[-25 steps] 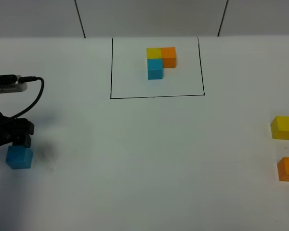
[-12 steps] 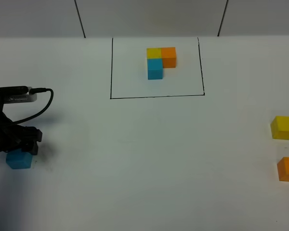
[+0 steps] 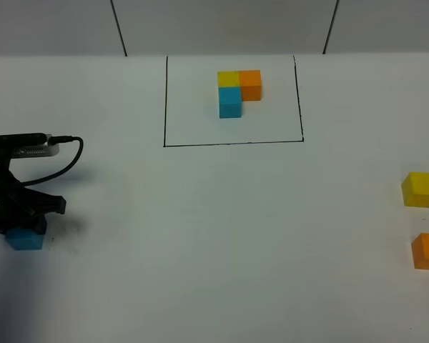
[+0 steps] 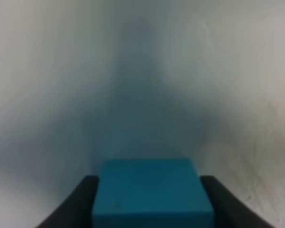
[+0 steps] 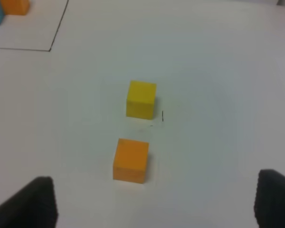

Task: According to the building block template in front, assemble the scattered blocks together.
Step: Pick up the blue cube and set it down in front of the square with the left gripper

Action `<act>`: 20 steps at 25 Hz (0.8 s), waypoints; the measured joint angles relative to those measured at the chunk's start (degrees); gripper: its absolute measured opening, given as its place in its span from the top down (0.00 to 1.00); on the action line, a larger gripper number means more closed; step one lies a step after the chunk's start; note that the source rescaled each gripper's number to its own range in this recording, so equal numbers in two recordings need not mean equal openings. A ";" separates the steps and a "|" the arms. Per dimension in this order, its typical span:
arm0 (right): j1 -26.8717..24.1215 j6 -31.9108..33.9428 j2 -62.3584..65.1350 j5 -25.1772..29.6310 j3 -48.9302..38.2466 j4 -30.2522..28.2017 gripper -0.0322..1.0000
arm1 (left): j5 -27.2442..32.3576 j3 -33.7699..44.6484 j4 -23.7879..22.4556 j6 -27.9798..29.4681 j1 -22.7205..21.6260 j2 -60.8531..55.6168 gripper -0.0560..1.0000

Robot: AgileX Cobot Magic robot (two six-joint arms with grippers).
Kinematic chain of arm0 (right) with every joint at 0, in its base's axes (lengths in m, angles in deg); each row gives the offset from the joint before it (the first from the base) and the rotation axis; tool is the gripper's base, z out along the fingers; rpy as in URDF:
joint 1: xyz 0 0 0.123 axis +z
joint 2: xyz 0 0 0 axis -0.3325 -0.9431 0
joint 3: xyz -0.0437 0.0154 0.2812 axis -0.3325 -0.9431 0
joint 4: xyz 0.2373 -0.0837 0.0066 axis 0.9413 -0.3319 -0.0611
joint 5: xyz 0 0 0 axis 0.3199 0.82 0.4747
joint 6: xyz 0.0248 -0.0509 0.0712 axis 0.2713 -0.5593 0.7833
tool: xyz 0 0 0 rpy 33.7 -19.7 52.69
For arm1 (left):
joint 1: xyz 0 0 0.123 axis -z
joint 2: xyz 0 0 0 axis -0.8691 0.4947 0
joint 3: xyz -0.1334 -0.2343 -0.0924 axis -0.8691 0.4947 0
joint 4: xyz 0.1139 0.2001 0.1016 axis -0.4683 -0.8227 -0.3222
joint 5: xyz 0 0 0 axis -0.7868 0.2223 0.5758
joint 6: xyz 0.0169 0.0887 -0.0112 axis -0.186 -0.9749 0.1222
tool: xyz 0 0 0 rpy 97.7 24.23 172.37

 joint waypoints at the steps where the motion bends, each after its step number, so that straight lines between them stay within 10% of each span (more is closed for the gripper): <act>1: 0.00 0.00 0.00 0.00 0.00 0.00 0.28 | -0.42 -0.21 0.00 -0.27 0.00 0.00 0.92; 6: 0.00 0.00 0.00 0.00 0.00 0.00 0.28 | 0.95 -5.80 2.63 -7.77 2.31 -0.11 0.92; 15: 0.00 0.00 0.00 0.00 0.00 0.00 0.28 | 14.81 -21.23 17.37 -38.87 15.55 -0.57 0.92; 20: 0.00 0.00 0.00 0.00 0.00 0.00 0.28 | 18.83 -27.10 16.48 -46.57 25.51 -0.33 0.92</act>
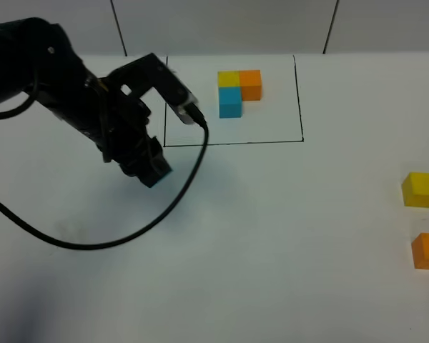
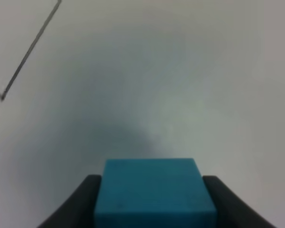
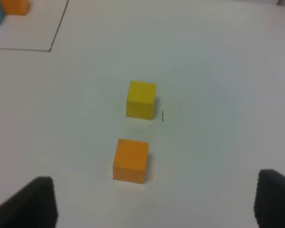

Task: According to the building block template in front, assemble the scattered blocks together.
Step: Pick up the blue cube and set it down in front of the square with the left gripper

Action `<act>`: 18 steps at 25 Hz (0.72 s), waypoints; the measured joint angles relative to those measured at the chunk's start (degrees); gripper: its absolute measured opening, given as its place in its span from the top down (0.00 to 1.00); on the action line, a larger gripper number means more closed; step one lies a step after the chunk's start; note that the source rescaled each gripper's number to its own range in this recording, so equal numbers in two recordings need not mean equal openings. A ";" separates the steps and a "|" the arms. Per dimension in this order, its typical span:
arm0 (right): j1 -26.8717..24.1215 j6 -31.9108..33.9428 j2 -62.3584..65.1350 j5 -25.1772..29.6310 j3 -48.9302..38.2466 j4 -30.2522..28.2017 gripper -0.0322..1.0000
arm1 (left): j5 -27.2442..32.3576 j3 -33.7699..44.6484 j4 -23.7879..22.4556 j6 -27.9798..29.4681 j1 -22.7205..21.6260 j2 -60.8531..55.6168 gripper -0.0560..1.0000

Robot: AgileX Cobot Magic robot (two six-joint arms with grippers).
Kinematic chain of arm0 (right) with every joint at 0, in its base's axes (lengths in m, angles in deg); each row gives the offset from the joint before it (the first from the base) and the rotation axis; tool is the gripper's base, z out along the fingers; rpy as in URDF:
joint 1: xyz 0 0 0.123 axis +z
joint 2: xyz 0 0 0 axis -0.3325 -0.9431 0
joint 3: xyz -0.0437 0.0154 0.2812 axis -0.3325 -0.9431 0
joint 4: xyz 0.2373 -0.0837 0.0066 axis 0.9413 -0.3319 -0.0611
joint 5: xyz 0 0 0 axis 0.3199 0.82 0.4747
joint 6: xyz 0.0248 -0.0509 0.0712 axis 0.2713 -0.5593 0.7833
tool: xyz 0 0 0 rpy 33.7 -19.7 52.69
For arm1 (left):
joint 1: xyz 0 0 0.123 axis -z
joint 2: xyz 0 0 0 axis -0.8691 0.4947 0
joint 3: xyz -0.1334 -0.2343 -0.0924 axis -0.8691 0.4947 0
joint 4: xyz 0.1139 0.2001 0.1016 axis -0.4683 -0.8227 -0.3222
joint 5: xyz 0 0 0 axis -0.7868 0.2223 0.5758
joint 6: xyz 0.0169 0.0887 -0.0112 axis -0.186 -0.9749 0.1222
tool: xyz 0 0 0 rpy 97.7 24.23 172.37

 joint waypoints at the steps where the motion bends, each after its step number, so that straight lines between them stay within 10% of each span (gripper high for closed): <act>1: 0.00 0.00 0.00 0.00 0.00 0.00 0.28 | 0.72 -1.11 -1.38 -0.31 1.81 0.39 0.92; 7: 0.00 0.00 0.00 0.00 0.00 0.00 0.28 | 5.78 -6.44 -12.49 2.58 12.35 5.71 0.92; 18: 0.00 0.00 0.00 0.00 0.00 0.00 0.28 | 4.05 -8.28 -14.34 2.96 18.33 15.39 0.92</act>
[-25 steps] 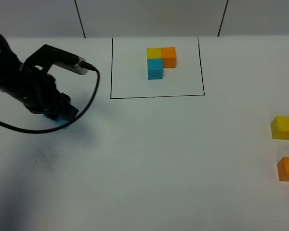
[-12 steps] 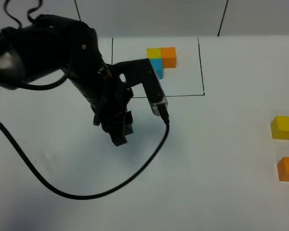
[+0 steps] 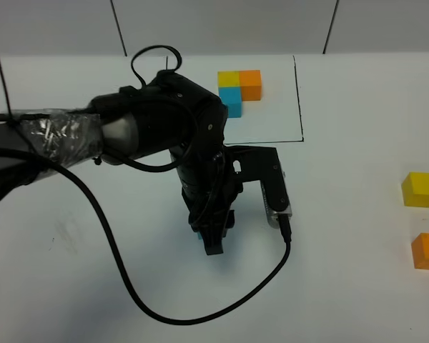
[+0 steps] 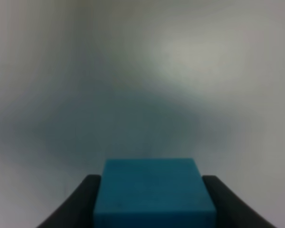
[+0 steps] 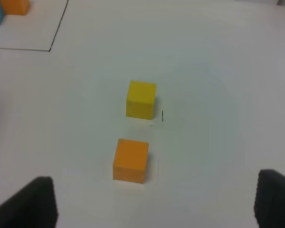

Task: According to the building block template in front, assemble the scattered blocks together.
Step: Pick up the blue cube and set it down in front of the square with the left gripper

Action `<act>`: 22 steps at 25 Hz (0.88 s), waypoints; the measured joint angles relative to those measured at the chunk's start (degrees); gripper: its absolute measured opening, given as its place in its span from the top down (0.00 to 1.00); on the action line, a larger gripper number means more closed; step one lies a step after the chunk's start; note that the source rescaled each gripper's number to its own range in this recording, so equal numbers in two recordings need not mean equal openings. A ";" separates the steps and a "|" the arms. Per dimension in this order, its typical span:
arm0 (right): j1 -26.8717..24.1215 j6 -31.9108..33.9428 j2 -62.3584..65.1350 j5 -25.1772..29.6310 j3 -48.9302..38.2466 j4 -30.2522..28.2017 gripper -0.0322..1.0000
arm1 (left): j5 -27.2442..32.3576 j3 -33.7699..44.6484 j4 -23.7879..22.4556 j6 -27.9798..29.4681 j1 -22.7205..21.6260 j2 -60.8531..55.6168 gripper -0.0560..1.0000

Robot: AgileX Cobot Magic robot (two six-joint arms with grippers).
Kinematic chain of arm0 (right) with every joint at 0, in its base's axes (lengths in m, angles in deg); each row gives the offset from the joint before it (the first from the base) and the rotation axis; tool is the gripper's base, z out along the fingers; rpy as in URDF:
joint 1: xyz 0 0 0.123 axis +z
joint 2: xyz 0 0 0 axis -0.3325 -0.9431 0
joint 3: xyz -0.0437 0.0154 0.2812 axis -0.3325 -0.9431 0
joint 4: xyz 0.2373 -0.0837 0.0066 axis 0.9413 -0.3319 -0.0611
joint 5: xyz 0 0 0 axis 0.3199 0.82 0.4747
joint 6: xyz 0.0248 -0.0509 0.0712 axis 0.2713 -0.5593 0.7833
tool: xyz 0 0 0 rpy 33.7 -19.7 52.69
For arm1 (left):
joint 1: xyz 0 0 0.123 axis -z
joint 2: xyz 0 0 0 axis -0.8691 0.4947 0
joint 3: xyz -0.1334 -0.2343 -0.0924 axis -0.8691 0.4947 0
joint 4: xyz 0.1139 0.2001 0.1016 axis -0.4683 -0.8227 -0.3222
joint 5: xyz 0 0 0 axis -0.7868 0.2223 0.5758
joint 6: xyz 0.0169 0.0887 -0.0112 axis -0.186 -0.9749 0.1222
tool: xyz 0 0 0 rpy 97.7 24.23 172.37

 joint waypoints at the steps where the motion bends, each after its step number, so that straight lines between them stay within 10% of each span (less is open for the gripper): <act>1: 0.00 0.00 0.00 0.00 0.00 0.00 0.28 | -0.46 0.00 0.06 -0.01 0.04 0.81 0.92; 22: 0.00 0.00 0.00 0.00 0.00 0.00 0.28 | -5.83 -0.02 2.51 -11.14 0.04 6.64 0.92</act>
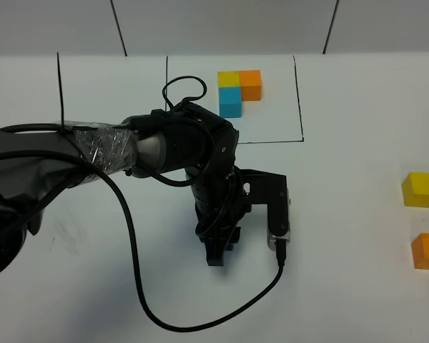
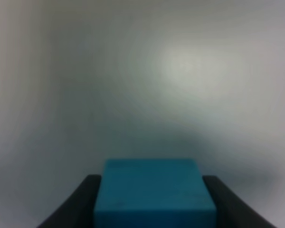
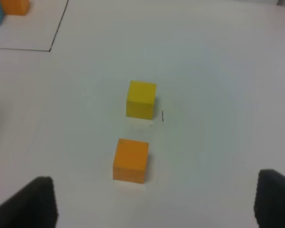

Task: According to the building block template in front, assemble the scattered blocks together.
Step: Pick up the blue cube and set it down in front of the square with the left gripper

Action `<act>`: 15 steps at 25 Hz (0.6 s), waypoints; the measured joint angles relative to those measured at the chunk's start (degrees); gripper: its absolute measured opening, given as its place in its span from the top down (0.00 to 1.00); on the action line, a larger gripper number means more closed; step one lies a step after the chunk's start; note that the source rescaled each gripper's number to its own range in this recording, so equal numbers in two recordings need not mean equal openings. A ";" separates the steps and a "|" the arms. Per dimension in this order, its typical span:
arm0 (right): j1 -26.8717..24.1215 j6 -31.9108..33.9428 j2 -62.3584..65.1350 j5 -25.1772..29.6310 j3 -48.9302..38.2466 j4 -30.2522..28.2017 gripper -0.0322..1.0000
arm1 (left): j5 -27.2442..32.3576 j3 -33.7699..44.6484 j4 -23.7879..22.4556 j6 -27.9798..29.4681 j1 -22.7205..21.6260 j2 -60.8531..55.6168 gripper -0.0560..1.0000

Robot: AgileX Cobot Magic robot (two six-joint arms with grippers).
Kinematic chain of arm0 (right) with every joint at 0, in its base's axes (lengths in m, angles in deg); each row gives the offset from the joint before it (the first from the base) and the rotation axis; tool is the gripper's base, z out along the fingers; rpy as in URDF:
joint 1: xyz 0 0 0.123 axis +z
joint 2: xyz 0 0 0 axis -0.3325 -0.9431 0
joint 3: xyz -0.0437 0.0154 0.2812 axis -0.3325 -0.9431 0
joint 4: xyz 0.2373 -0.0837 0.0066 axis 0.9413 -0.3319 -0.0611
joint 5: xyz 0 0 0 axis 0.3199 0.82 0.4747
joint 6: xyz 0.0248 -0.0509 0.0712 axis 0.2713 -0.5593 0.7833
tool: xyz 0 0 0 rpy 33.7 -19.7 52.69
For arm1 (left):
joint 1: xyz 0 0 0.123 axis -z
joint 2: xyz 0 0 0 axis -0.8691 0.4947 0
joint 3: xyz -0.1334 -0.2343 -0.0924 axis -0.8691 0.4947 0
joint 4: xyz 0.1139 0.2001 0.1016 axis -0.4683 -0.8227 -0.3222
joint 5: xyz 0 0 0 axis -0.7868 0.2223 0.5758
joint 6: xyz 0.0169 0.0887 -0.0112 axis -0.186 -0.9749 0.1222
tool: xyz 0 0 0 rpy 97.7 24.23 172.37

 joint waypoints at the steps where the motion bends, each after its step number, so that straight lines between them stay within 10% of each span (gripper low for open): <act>1: 0.00 0.00 0.00 0.00 0.00 0.00 0.28 | 0.01 0.00 0.00 0.06 0.00 0.00 0.92; 9: 0.00 0.00 0.00 0.00 0.00 0.00 0.28 | -0.12 0.00 0.09 0.24 0.00 0.00 0.89; 15: 0.00 0.00 0.00 0.00 0.00 0.00 0.28 | 0.34 -2.46 -0.19 3.01 0.00 -3.94 0.23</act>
